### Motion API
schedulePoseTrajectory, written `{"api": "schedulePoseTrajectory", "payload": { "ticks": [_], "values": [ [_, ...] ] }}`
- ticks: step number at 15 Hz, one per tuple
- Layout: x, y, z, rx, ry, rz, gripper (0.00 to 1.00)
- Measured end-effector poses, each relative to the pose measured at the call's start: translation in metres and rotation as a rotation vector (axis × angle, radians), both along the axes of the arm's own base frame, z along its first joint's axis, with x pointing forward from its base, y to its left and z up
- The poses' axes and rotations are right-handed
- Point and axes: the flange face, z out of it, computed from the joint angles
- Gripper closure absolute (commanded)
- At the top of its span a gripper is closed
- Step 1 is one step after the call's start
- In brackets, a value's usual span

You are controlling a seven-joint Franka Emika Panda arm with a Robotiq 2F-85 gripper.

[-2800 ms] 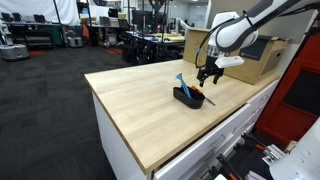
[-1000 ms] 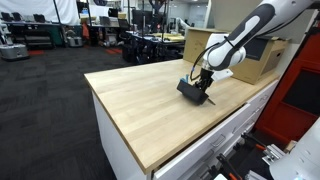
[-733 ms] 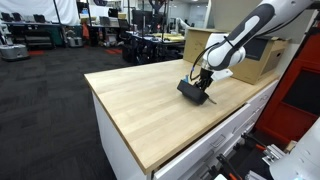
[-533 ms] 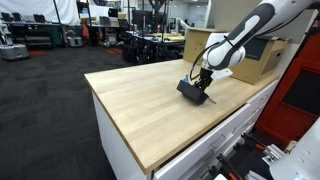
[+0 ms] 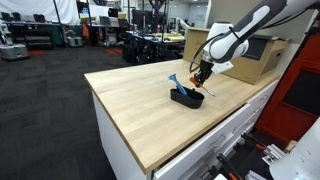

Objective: Put the screwdriver in the black vessel.

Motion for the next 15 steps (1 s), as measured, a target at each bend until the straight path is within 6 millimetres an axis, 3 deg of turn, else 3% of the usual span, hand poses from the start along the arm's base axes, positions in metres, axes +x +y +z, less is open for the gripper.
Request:
{"api": "schedulePoseTrajectory", "payload": {
  "ticks": [5,10,15],
  "values": [
    [-0.001,0.030,0.037,-0.024,-0.077,0.050,0.92],
    [-0.009,0.091,0.072,-0.053,-0.159,0.160,0.92],
    [-0.015,0.140,0.076,-0.054,-0.174,0.262,0.92]
  ]
}}
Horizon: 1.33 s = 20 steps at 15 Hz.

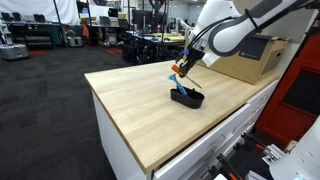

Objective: Put the screwdriver in the black vessel.

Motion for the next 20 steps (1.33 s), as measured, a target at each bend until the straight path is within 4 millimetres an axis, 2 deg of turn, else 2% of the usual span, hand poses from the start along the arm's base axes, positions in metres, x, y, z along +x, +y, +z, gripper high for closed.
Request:
{"api": "schedulePoseTrajectory", "payload": {
  "ticks": [2,6,10,13,14,15,20],
  "values": [
    [-0.001,0.006,-0.008,-0.004,0.016,0.014,0.92],
    [0.000,0.008,-0.036,-0.014,0.062,0.030,0.92],
    [0.003,0.010,-0.060,-0.046,0.039,0.098,0.92],
    [0.002,0.013,-0.070,-0.080,0.027,0.154,0.92],
    [0.002,0.014,-0.072,-0.094,0.027,0.174,0.42],
    [0.001,0.014,-0.074,-0.105,0.029,0.190,0.42],
    [0.000,0.015,-0.079,-0.120,0.040,0.219,0.07]
  ]
}}
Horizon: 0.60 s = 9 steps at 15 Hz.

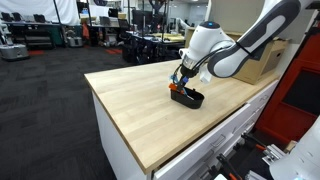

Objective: Put the screwdriver in the black vessel.

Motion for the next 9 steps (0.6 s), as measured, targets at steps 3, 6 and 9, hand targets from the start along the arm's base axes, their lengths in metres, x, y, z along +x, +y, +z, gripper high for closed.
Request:
{"api": "schedulePoseTrajectory", "payload": {
  "ticks": [3,6,9],
  "values": [
    [0.001,-0.002,0.004,0.007,0.001,-0.008,0.00],
    [0.001,-0.007,0.011,0.008,0.031,-0.035,0.00],
    [0.000,-0.012,0.025,0.012,0.070,-0.055,0.00]
  ]
}}
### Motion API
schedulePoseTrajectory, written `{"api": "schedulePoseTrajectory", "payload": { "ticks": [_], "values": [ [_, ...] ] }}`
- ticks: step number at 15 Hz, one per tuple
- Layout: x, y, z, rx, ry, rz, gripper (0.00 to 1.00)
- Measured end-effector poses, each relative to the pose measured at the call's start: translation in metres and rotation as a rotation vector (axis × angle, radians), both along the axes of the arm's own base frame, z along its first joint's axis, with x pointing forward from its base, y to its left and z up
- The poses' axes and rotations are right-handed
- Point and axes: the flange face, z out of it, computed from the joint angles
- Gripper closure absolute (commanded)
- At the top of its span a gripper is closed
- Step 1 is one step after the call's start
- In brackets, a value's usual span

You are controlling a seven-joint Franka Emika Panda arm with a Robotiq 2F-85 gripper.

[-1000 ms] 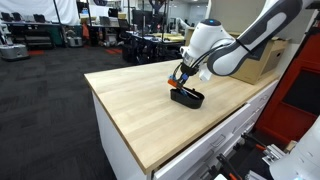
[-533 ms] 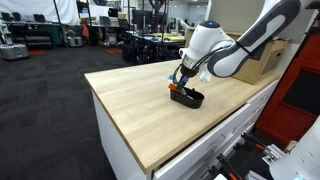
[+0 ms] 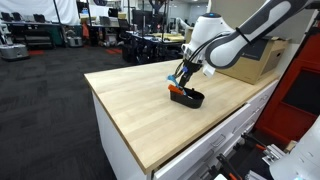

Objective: Put the screwdriver in the black vessel.

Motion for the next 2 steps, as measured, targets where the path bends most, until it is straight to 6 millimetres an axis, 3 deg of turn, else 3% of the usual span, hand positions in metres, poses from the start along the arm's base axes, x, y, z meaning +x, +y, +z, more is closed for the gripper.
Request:
{"api": "schedulePoseTrajectory", "payload": {
  "ticks": [2],
  "values": [
    [-0.0028,-0.0011,0.0120,0.017,0.042,-0.005,0.00]
  ]
}}
